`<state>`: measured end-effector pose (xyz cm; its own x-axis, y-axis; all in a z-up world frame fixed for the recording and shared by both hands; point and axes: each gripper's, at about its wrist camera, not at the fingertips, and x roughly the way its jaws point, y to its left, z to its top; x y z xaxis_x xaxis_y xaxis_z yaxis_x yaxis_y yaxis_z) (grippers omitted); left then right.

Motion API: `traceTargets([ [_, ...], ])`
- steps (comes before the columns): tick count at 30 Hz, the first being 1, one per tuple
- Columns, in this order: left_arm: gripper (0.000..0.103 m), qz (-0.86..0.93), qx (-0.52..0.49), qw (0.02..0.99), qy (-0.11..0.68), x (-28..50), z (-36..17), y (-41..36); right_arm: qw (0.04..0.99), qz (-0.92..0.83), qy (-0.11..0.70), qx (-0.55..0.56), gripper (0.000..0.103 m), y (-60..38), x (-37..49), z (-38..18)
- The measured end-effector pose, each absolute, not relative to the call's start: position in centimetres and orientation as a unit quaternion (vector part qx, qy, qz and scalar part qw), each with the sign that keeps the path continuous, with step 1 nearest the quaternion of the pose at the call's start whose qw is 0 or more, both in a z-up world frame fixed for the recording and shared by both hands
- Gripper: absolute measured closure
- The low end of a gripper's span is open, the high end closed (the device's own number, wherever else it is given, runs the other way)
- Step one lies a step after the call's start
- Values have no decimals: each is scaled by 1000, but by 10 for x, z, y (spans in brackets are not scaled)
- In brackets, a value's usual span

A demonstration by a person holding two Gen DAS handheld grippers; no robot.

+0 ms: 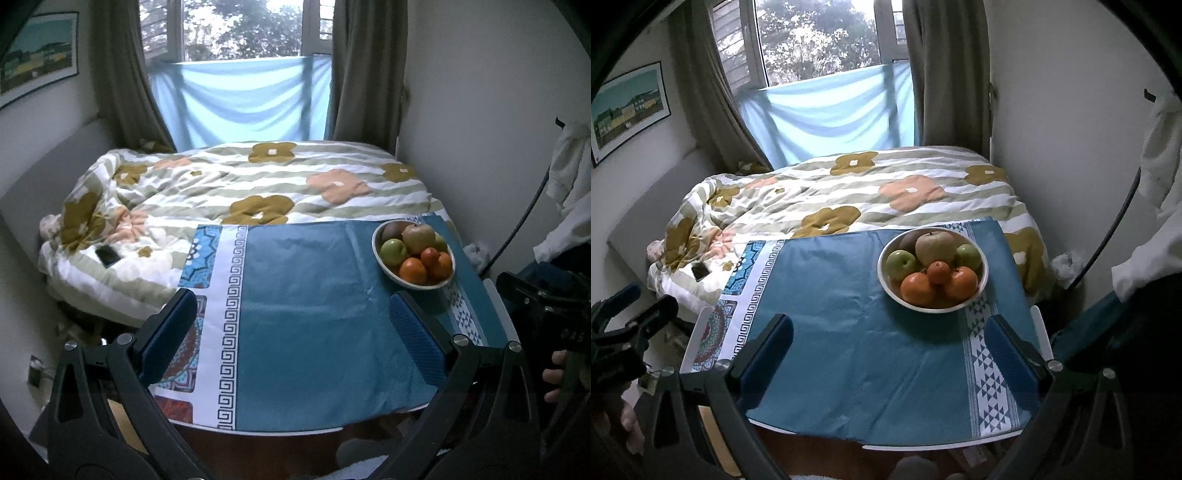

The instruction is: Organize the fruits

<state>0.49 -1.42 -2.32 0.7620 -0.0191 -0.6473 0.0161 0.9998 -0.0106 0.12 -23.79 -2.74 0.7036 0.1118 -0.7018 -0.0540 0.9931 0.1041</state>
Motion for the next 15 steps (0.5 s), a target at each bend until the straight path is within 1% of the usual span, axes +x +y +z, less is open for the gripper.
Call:
traceTargets([
  [15,0,-13,0,944,330,-1,-21,-5,929,34,368,30,0,-228,-2,-19],
])
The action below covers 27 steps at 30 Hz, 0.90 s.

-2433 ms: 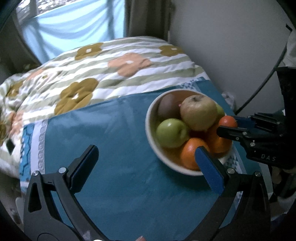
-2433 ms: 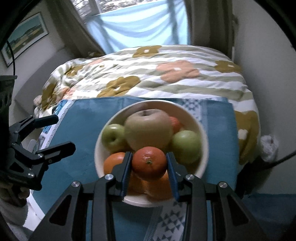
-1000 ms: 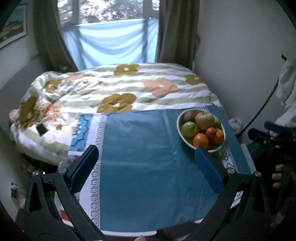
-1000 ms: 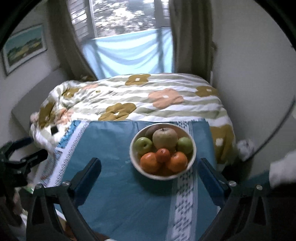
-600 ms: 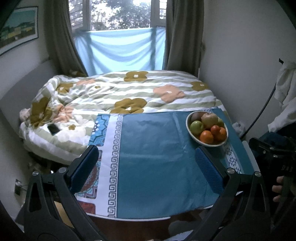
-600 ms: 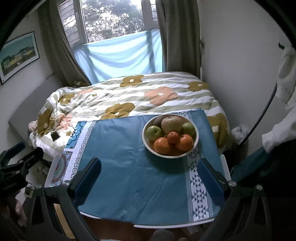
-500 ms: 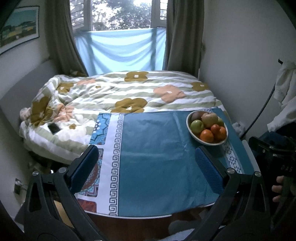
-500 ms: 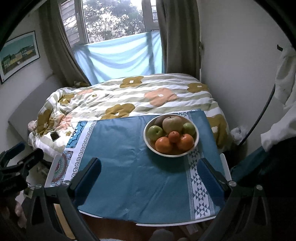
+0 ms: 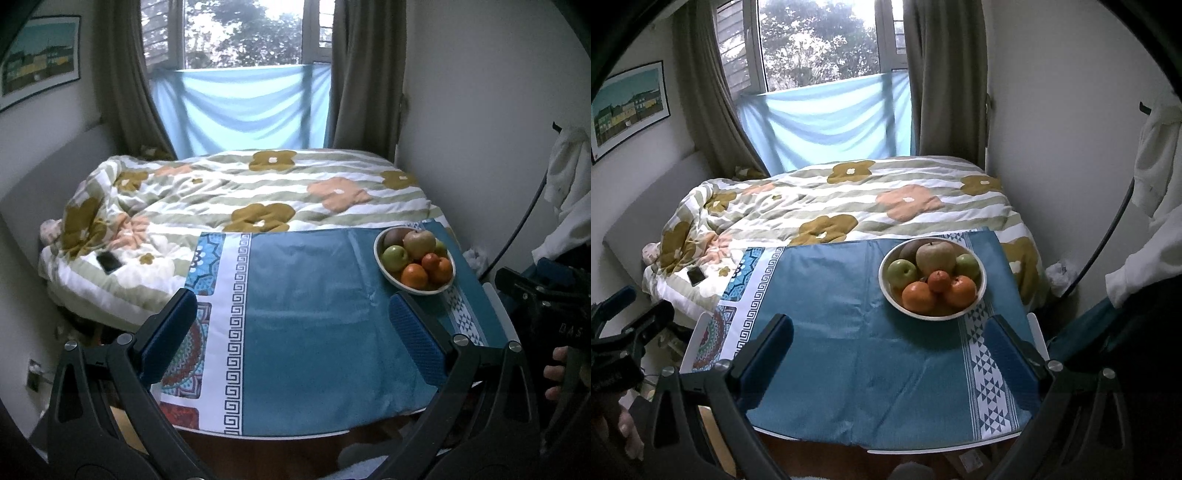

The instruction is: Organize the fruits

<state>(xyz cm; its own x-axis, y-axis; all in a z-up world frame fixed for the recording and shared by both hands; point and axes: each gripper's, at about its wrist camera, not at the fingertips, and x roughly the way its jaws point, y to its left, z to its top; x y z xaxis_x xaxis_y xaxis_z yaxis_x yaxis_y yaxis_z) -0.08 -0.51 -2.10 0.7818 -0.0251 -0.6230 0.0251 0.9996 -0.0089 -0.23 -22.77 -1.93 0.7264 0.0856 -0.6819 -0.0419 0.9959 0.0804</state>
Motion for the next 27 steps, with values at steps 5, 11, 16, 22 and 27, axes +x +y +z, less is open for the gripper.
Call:
traceTargets([
  [5,0,-12,1,944,329,1,-21,-4,928,32,369,33,0,-229,2,-19],
  [11,0,-12,5,945,327,8,-20,-4,928,31,369,34,0,-230,5,-19],
  [16,0,-12,11,945,326,13,-20,-7,928,29,368,36,0,-233,10,-18],
  [22,0,-14,13,945,327,17,-19,-8,928,26,368,40,0,-236,16,-18],
  [27,0,-15,13,945,328,19,-20,-8,928,24,369,40,0,-237,18,-19],
])
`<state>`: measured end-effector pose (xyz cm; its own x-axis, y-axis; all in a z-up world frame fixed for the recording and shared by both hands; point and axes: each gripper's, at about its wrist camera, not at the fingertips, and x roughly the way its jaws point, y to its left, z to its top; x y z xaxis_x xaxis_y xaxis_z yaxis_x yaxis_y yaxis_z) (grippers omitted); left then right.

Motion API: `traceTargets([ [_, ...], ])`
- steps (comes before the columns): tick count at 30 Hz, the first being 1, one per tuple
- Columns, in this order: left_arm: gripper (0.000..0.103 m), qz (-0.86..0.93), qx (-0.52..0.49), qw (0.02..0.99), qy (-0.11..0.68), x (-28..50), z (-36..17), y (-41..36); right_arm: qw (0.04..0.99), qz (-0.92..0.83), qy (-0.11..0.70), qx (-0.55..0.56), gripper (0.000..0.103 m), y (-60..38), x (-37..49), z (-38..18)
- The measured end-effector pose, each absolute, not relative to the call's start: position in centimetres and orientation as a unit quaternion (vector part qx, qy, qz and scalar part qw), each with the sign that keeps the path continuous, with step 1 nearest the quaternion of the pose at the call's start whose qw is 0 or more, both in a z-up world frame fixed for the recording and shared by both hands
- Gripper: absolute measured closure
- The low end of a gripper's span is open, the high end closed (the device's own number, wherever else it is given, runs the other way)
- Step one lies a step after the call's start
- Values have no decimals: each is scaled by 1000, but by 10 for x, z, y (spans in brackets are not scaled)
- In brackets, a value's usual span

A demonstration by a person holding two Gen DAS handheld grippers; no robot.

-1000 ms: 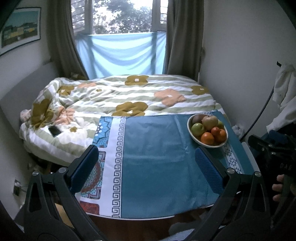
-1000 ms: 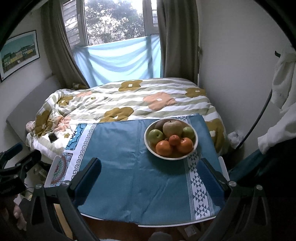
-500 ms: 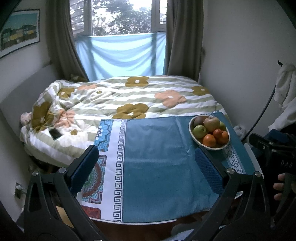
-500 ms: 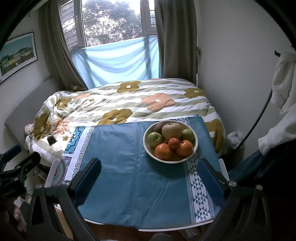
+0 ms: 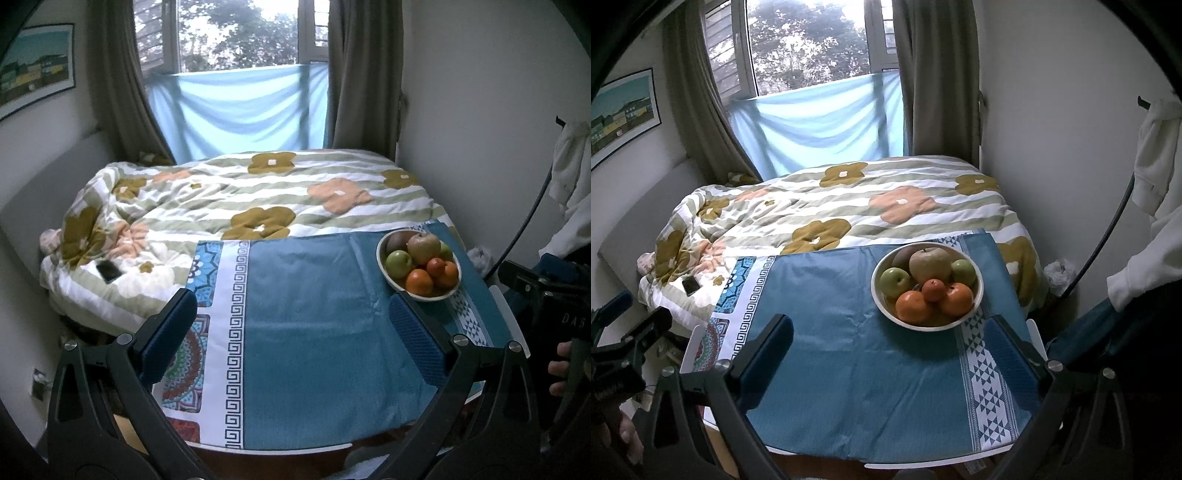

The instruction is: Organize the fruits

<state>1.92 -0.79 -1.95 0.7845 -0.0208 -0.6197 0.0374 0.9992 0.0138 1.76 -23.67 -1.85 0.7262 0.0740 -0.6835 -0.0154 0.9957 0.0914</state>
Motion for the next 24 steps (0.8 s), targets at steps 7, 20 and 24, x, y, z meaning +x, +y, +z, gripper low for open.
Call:
traceTargets([
  [7,0,-17,12,946,323,19,-21,-7,928,24,370,40,0,-237,19,-18],
  [20,0,-6,7,946,325,22,-21,-9,928,25,369,39,0,-237,20,-18],
  [24,0,-4,-2,946,325,23,-21,-7,928,25,369,39,0,-236,21,-18],
])
